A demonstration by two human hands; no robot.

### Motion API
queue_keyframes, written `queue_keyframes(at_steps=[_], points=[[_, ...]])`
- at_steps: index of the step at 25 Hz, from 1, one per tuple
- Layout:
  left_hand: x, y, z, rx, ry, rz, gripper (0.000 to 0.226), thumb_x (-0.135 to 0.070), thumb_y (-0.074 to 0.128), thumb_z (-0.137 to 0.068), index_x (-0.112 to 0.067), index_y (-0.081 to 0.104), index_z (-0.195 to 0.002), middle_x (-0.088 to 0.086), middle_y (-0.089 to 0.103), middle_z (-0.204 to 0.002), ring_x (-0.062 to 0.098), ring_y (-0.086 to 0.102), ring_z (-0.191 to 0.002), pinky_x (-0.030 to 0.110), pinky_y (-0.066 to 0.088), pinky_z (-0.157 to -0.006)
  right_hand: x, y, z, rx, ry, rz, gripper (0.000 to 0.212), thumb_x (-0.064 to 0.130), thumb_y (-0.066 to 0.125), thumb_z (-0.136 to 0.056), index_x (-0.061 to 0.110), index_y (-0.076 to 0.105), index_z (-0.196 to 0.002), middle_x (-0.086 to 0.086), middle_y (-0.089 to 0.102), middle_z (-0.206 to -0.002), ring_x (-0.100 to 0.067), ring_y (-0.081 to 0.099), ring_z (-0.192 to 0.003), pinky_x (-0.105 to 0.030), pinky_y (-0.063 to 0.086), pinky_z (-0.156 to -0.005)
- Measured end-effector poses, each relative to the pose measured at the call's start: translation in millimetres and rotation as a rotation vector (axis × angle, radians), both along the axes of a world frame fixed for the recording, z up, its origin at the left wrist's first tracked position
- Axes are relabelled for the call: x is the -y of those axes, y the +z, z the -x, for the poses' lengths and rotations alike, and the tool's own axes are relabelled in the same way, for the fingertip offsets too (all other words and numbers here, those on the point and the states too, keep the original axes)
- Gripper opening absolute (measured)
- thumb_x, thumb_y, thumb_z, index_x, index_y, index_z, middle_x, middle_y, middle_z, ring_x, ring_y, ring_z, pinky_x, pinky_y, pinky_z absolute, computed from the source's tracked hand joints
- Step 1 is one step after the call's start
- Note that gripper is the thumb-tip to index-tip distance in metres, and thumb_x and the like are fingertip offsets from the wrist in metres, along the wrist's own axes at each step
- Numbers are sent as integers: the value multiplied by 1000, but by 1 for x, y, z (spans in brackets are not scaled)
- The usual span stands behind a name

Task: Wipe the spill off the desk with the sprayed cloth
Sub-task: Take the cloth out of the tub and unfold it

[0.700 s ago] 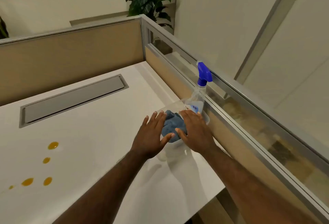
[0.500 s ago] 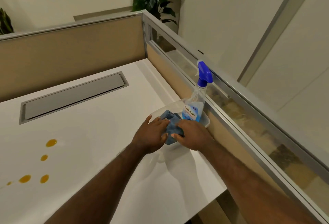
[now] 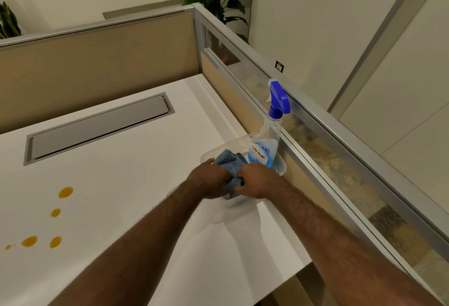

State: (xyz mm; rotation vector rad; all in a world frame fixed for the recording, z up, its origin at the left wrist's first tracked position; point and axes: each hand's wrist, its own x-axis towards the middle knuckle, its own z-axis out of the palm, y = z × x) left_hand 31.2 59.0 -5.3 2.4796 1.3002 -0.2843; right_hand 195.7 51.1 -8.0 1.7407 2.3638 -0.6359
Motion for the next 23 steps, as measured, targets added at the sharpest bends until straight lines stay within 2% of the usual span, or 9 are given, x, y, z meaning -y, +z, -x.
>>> queue_keyframes(at_steps=[3, 6, 8, 10, 13, 16, 20, 23], points=[[-3, 1, 0, 62, 63, -34, 27, -31, 59, -89, -23, 65, -114, 2, 71, -111, 23, 60, -106, 36, 25, -111, -1, 3, -3, -47, -15, -13, 22, 40, 54, -91, 19, 52, -92, 0, 56, -85, -15, 56, -85, -30, 49, -78], [-5, 15, -1, 221, 183, -83, 19, -29, 57, -90, -18, 66, -102, 7, 71, -96, 27, 59, -91, 33, 39, -82, -3, 24, -6, -136, -42, -85, 26, 37, 48, -95, 14, 56, -105, -5, 63, -96, -17, 57, -87, -34, 50, -83], [-5, 32, 4, 392, 269, -68, 15, -28, 57, -91, -18, 66, -98, 5, 71, -93, 25, 61, -88, 33, 44, -72, -9, 50, -6, -207, -44, -188, 26, 36, 49, -95, 15, 58, -107, -6, 67, -100, -20, 61, -87, -36, 52, -81], [-4, 49, 15, 642, 342, 4, 14, -25, 58, -93, -18, 66, -102, 3, 71, -99, 20, 63, -90, 32, 48, -74, -15, 80, -2, -350, -60, -237, 27, 39, 53, -93, 19, 57, -109, -4, 67, -100, -19, 62, -88, -37, 55, -80], [4, 68, 38, 998, 482, 139, 20, -20, 56, -96, -13, 64, -113, 4, 70, -110, 17, 64, -101, 27, 52, -83, -24, 122, 10, -528, -51, -223, 43, 54, 54, -86, 25, 54, -117, -1, 63, -108, -17, 61, -94, -35, 58, -77], [18, 78, 59, 1297, 589, 280, 28, -15, 51, -98, -9, 59, -124, 13, 67, -121, 22, 64, -110, 32, 53, -90, -25, 142, 27, -648, -11, -236, 54, 59, 60, -78, 28, 52, -121, 1, 61, -114, -15, 61, -99, -32, 58, -79], [41, 81, 85, 1460, 682, 258, 25, -12, 51, -98, -8, 61, -120, 10, 69, -114, 18, 65, -103, 27, 53, -82, -18, 137, 58, -820, 13, -200, 61, 48, 78, -69, 29, 52, -122, 5, 60, -112, -8, 60, -99, -24, 55, -81], [62, 77, 104, 1421, 796, 75, 21, -11, 55, -96, -18, 65, -113, 2, 72, -108, 14, 66, -101, 26, 55, -80, -18, 132, 85, -731, 123, -203, 52, 36, 84, -66, 22, 63, -111, 2, 67, -103, -11, 63, -91, -34, 57, -82]])
